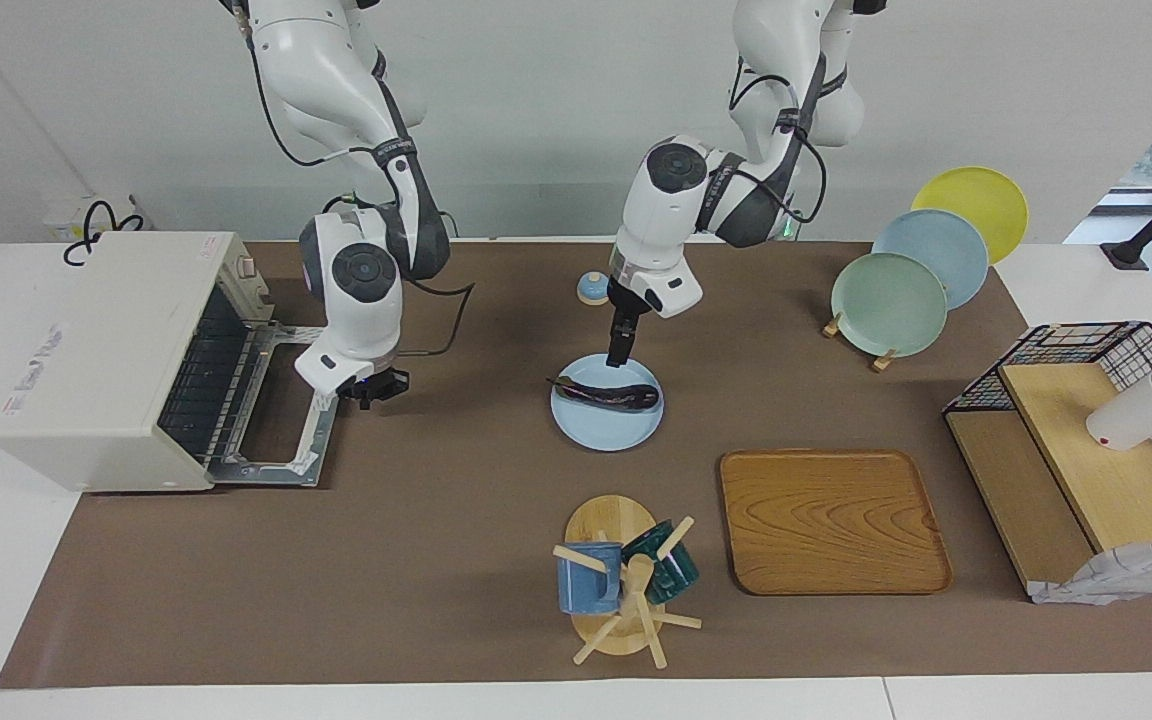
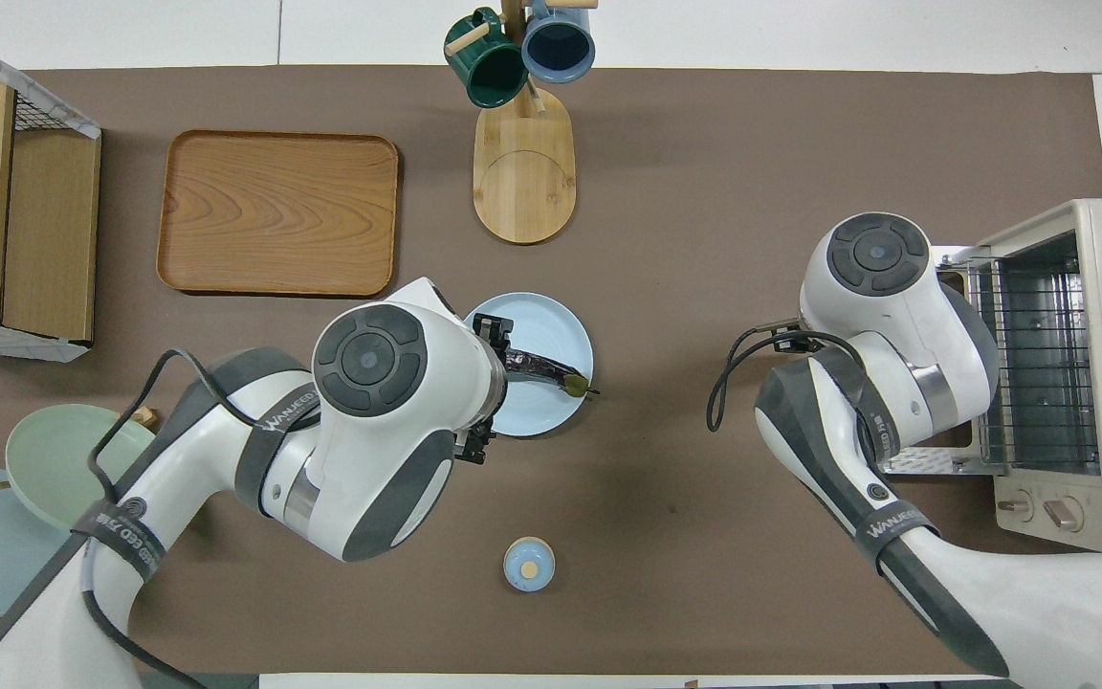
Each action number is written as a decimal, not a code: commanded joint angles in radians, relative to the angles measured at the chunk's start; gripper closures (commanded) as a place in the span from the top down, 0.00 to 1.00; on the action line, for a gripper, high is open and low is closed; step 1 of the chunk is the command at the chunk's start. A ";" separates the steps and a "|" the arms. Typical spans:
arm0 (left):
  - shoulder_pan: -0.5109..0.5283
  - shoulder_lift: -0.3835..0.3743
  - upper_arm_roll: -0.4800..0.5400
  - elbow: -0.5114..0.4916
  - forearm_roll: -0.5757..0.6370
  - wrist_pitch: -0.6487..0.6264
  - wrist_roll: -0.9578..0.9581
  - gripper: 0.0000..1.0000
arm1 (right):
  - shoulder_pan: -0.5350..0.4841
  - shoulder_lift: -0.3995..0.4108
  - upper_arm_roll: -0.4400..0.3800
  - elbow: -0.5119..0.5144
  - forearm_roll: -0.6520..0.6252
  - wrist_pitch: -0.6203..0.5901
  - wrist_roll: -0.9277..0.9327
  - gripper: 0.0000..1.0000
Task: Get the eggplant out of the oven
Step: 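Grasp the eggplant with the left gripper while the right gripper withdraws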
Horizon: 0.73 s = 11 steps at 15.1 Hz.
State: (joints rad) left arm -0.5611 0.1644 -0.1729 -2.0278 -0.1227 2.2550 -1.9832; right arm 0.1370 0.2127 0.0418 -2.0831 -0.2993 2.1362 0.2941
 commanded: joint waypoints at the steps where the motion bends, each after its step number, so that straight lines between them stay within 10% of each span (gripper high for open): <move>1: -0.045 0.064 0.019 -0.002 0.021 0.061 -0.072 1.00 | -0.023 -0.007 0.013 -0.034 -0.023 0.031 -0.013 0.00; 11: -0.045 0.142 0.027 0.059 0.156 0.066 -0.171 0.98 | -0.079 -0.003 0.013 -0.054 -0.081 0.051 -0.067 0.00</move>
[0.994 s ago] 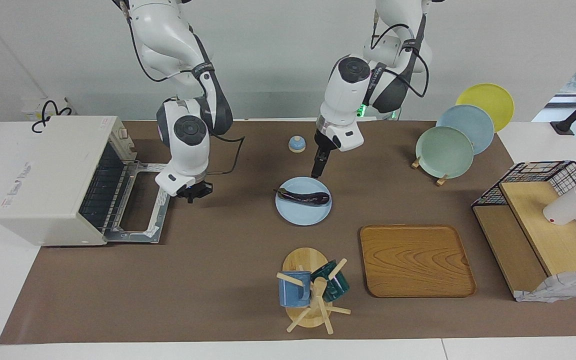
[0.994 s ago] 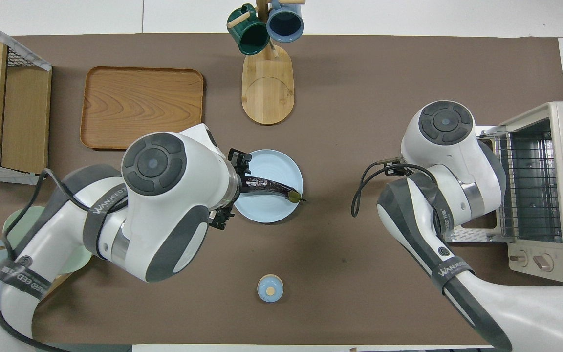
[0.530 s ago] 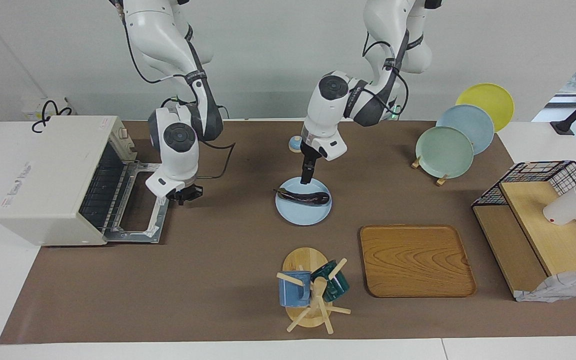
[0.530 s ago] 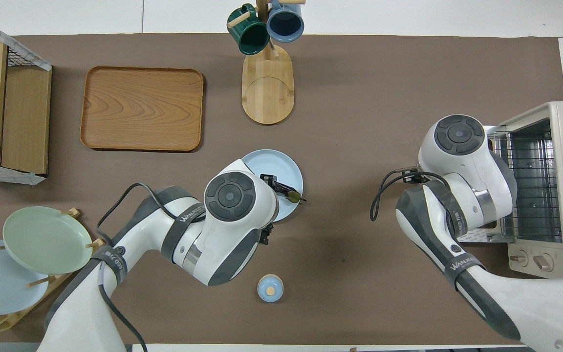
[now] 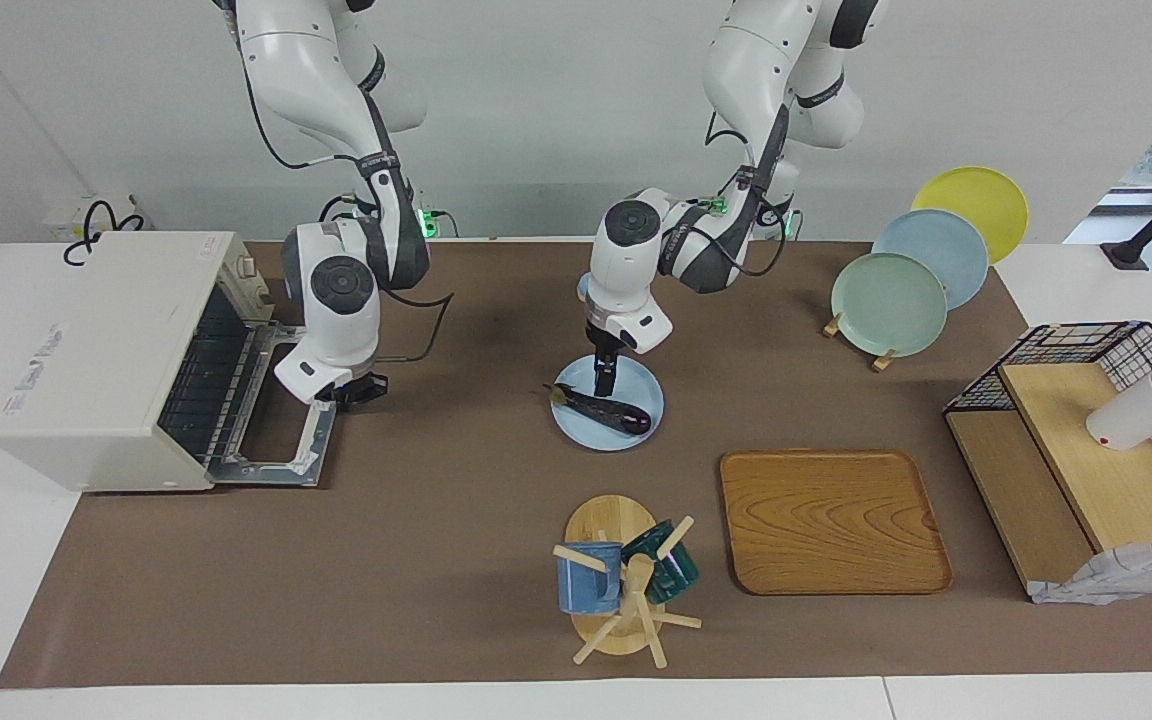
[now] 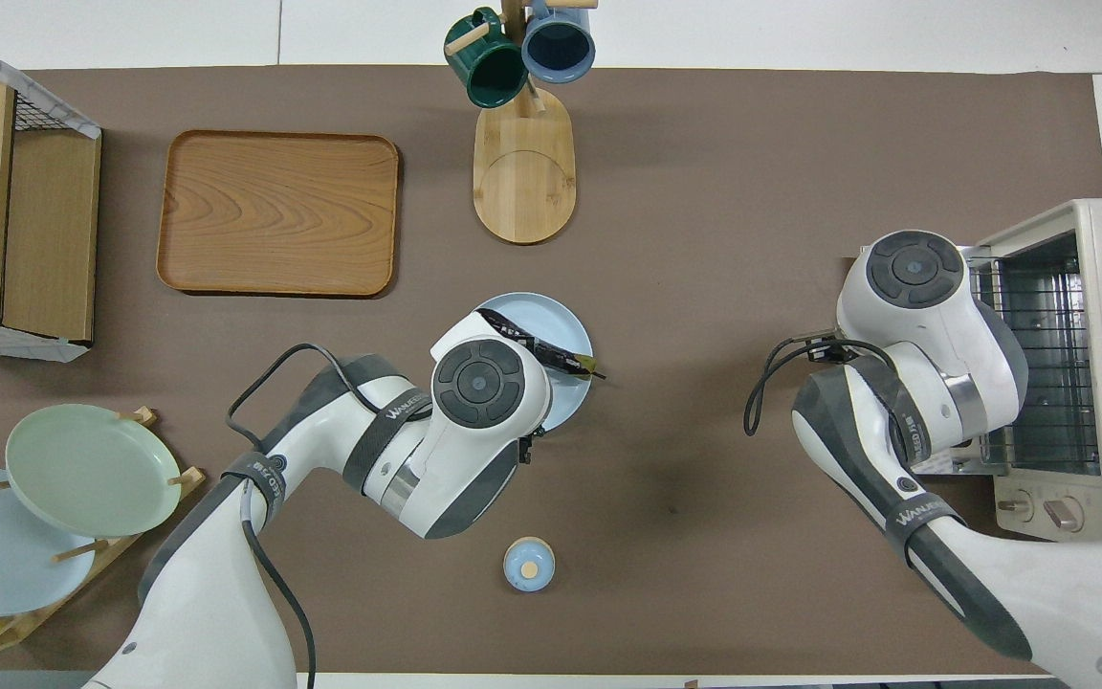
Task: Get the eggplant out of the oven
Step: 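Grasp the eggplant with the left gripper while the right gripper withdraws, then lift the eggplant off the blue plate with the left gripper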
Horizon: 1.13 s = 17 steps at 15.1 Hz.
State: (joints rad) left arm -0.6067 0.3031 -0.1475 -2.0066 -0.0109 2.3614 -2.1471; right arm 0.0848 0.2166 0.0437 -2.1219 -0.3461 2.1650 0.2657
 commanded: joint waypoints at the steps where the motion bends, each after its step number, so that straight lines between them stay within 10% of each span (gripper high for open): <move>1: 0.001 0.004 0.002 0.069 0.054 -0.092 0.015 0.98 | -0.027 -0.006 0.010 -0.006 -0.068 0.010 -0.064 0.00; 17: 0.047 0.125 0.002 0.189 0.068 -0.059 0.065 0.88 | -0.192 -0.100 0.012 0.263 -0.036 -0.327 -0.565 0.00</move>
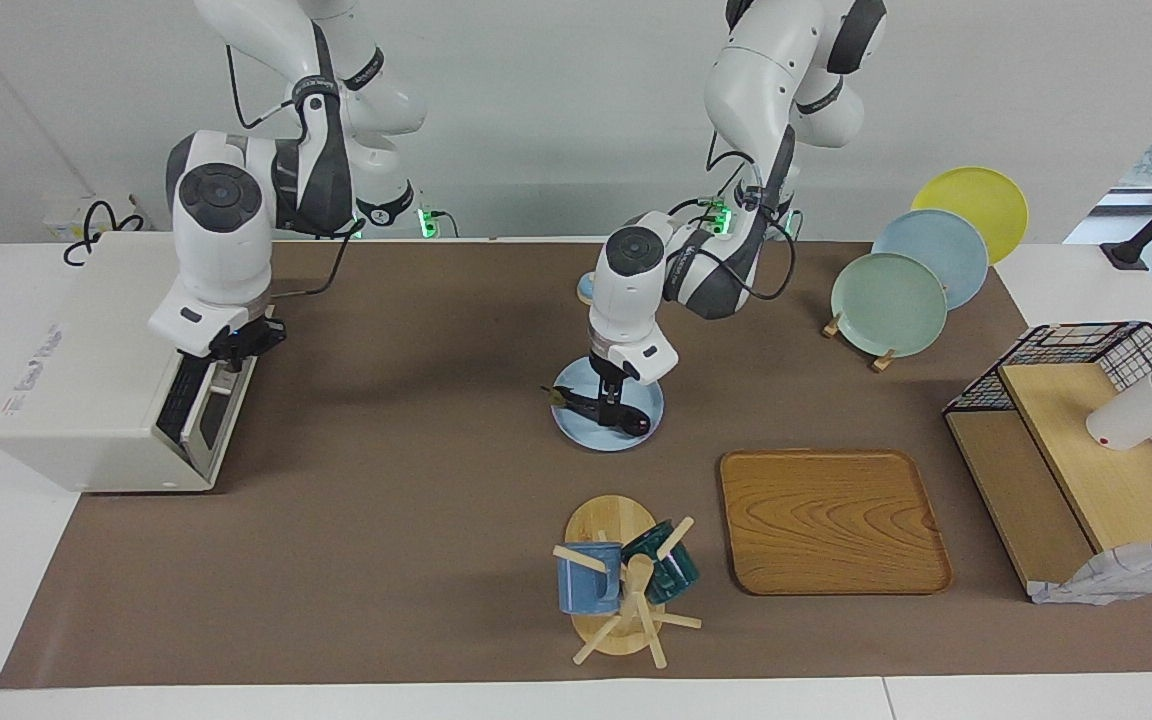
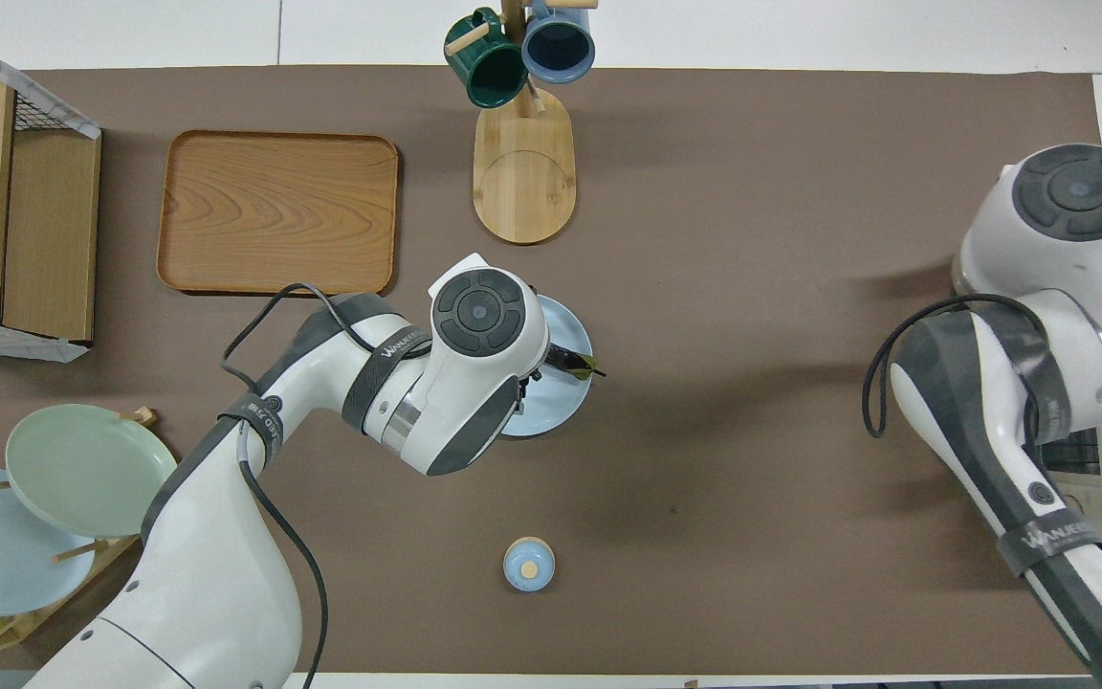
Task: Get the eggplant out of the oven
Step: 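Lift the eggplant off the blue plate with the left gripper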
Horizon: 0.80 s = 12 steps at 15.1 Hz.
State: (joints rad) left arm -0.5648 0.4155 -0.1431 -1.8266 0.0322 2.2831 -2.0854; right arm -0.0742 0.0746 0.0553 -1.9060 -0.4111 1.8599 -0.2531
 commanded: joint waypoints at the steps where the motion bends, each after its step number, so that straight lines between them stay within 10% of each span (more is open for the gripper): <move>1: 0.005 0.012 -0.001 0.001 0.025 0.028 0.004 0.88 | -0.033 0.042 0.000 0.079 0.060 -0.062 -0.051 0.00; 4: 0.005 0.012 -0.001 0.000 0.028 0.029 0.004 0.82 | -0.023 0.042 0.004 0.227 0.156 -0.235 -0.046 0.00; 7: 0.005 0.012 0.003 0.000 0.029 0.029 0.002 0.54 | -0.022 0.042 0.008 0.376 0.231 -0.365 -0.040 0.03; 12: 0.005 0.012 0.014 0.001 0.029 0.029 0.005 0.00 | -0.021 0.042 0.009 0.479 0.340 -0.444 -0.005 0.58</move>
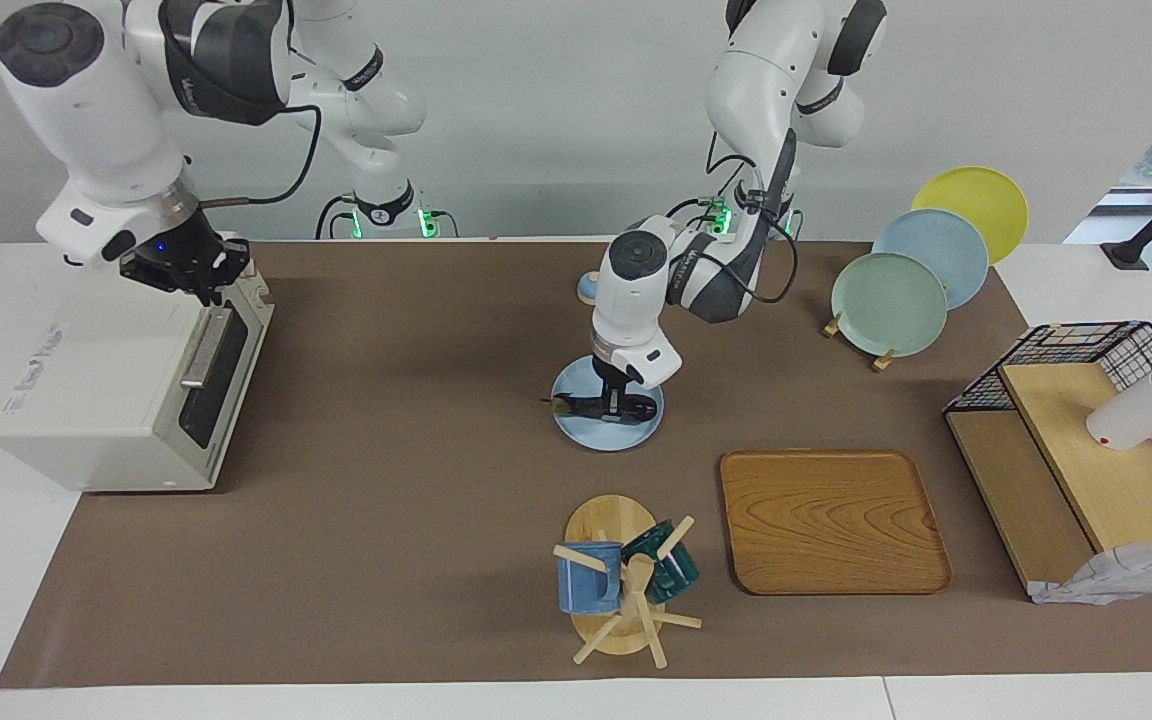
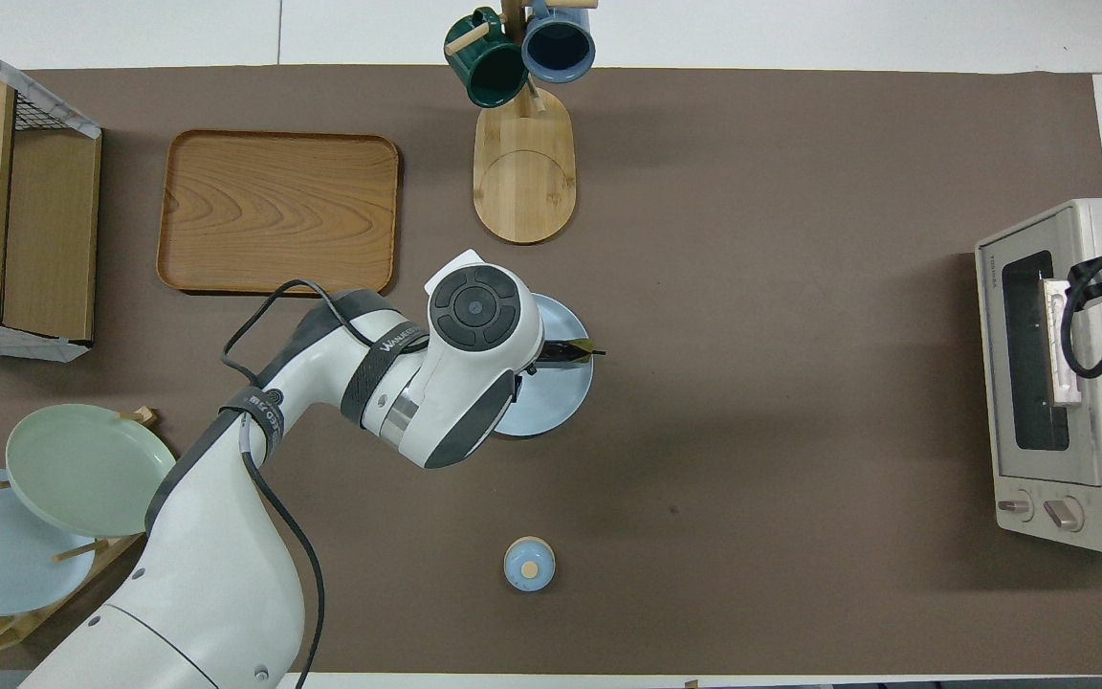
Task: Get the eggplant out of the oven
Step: 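Lift the eggplant off the blue plate with the left gripper, then lower the eggplant onto the wooden tray and open the left gripper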
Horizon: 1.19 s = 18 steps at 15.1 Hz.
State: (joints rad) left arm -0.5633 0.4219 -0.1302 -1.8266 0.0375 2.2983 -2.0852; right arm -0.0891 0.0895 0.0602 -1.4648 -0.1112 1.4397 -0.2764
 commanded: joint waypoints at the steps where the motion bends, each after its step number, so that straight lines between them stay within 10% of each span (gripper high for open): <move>1: 0.003 0.006 0.001 0.006 0.024 0.003 0.007 0.00 | -0.009 0.027 0.001 0.038 0.047 -0.025 0.019 0.78; 2: 0.003 0.005 0.001 0.009 0.024 -0.003 0.007 0.00 | -0.008 0.026 0.000 0.038 0.047 -0.036 0.023 1.00; 8: 0.120 -0.137 0.041 0.047 0.012 -0.129 0.342 0.00 | 0.044 -0.053 -0.013 -0.051 0.047 -0.045 0.147 1.00; 18: 0.436 -0.091 0.046 0.119 -0.045 -0.194 1.515 0.00 | 0.114 -0.119 -0.086 -0.152 0.047 -0.030 0.154 1.00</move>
State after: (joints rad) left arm -0.1625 0.2917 -0.0767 -1.7269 0.0158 2.1113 -0.7833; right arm 0.0193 -0.0103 -0.0268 -1.5790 -0.0879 1.3897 -0.1339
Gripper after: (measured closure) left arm 0.643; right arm 0.000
